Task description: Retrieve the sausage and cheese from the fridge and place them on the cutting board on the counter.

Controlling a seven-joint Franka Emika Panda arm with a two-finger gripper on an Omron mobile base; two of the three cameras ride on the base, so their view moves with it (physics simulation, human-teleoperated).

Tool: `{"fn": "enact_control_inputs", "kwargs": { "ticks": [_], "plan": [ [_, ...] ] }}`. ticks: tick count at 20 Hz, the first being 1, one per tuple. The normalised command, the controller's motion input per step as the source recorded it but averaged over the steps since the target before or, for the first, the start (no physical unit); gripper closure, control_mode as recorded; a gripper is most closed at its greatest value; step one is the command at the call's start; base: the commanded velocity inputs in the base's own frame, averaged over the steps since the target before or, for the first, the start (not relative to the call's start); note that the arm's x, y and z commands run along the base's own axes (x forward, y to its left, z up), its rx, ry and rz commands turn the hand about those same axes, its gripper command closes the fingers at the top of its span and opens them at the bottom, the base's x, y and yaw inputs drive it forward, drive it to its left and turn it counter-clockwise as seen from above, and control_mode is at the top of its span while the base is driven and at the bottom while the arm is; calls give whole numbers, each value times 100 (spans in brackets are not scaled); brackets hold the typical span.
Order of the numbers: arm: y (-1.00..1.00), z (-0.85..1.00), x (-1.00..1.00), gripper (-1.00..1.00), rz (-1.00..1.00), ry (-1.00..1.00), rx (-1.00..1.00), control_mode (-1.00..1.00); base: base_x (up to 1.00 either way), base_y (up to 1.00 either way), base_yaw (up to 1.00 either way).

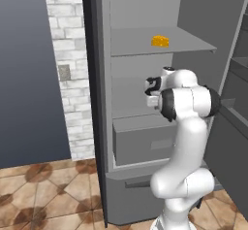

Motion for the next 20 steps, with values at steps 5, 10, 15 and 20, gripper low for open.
{"fn": "enact_control_inputs", "kwargs": {
  "ticks": [5,10,15,20],
  "plan": [
    [0,37,-77,100,1,0,0,-100,0,0,0],
    [0,39,-72,100,6,0,0,-100,0,0,0],
    [0,34,-74,100,15,0,0,-100,0,0,0],
    [8,29,-73,100,8,-2,-1,-100,0,0,0]
  ]
}}
